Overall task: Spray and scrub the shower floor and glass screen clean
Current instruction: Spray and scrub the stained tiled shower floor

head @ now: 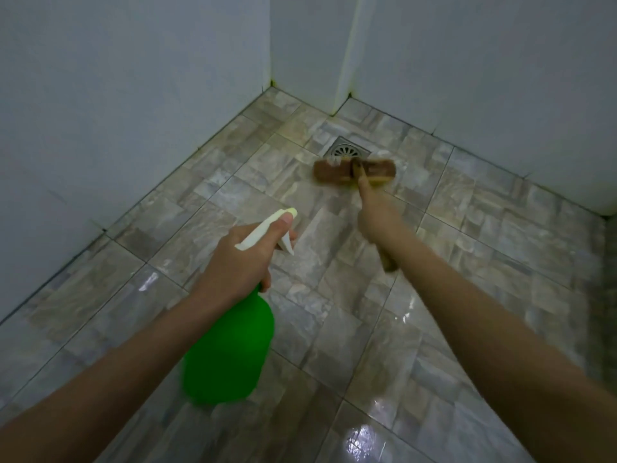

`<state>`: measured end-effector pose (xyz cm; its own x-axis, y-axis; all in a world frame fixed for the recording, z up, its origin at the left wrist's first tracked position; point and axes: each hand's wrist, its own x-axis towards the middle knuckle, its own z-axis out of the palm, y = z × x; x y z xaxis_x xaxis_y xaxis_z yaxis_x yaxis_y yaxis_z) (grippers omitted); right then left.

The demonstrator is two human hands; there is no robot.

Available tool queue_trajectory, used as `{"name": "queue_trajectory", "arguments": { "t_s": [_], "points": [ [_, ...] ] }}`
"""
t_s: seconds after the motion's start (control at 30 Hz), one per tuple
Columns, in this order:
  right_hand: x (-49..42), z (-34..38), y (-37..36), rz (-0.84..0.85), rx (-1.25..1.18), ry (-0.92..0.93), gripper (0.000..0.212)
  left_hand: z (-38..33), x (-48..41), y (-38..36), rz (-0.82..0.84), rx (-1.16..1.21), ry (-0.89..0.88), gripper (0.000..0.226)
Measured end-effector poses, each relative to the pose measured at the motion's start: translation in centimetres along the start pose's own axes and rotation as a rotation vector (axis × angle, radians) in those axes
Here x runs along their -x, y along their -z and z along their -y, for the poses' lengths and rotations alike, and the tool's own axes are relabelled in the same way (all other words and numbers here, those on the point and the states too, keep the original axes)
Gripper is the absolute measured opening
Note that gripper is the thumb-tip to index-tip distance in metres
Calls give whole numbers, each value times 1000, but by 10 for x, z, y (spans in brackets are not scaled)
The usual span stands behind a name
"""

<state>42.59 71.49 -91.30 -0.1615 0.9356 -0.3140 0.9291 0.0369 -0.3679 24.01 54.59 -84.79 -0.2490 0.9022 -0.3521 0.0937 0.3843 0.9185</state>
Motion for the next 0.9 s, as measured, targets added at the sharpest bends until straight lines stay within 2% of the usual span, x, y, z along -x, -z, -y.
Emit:
{"name": "queue_trajectory", "arguments": {
  "t_s": [0.1,0.27,0.37,0.43,0.5,0.57,0.7,0.77,0.9],
  "points": [
    [-36,12,20,43,84,0,80,1,3,0,2,5,-4,60],
    [28,5,-3,125,111,-36,86,1,-3,8,-3,17,13,60],
    [-20,14,8,53,144,49,83,3,-2,6,-2,-3,10,62],
    [-35,18,26,93,176,50,82,7,4,2,4,-17,12,55],
    [-8,-1,33,127,174,43,81,10,9,1,17,-34,6,42],
    [64,-32,27,135,168,24,83,8,12,0,40,-25,3,36],
    [217,-87,6,293,338,-114,91,10,19,-11,105,-32,7,54],
    [218,-94,9,303,381,-111,91,11,22,-19,141,-63,-5,61],
    [147,-106,24,174,299,2,87,16,34,-35,212,-125,-14,71]
  ]
}}
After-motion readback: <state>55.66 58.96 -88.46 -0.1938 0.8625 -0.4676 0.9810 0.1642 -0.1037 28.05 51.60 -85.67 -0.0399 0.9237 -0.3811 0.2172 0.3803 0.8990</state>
